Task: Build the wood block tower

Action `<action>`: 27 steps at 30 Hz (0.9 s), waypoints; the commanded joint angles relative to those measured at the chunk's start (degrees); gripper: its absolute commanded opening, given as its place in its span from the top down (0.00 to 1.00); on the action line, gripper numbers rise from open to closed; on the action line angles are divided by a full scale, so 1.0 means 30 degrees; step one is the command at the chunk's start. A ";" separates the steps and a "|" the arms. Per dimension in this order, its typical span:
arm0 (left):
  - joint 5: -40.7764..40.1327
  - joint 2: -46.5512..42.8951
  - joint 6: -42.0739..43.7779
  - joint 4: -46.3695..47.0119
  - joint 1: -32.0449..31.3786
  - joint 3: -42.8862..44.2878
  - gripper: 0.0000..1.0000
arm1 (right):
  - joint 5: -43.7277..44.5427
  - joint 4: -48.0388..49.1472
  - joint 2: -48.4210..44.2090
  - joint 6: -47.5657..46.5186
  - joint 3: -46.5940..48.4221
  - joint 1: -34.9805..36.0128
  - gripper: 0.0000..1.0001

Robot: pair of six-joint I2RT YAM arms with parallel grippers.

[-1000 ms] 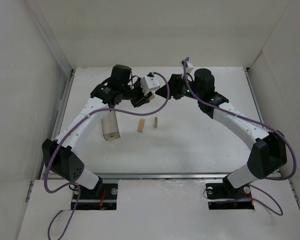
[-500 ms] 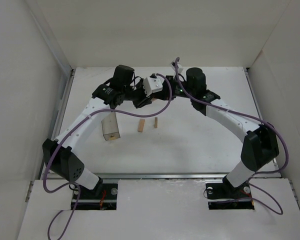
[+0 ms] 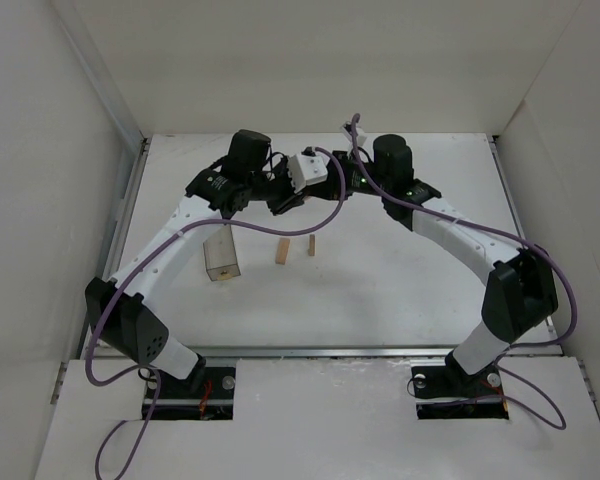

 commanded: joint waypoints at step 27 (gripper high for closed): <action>-0.5082 -0.1391 -0.0334 0.3063 0.1547 -0.4524 0.44 | 1.7884 -1.2594 -0.0462 -0.1918 0.1020 0.1733 1.00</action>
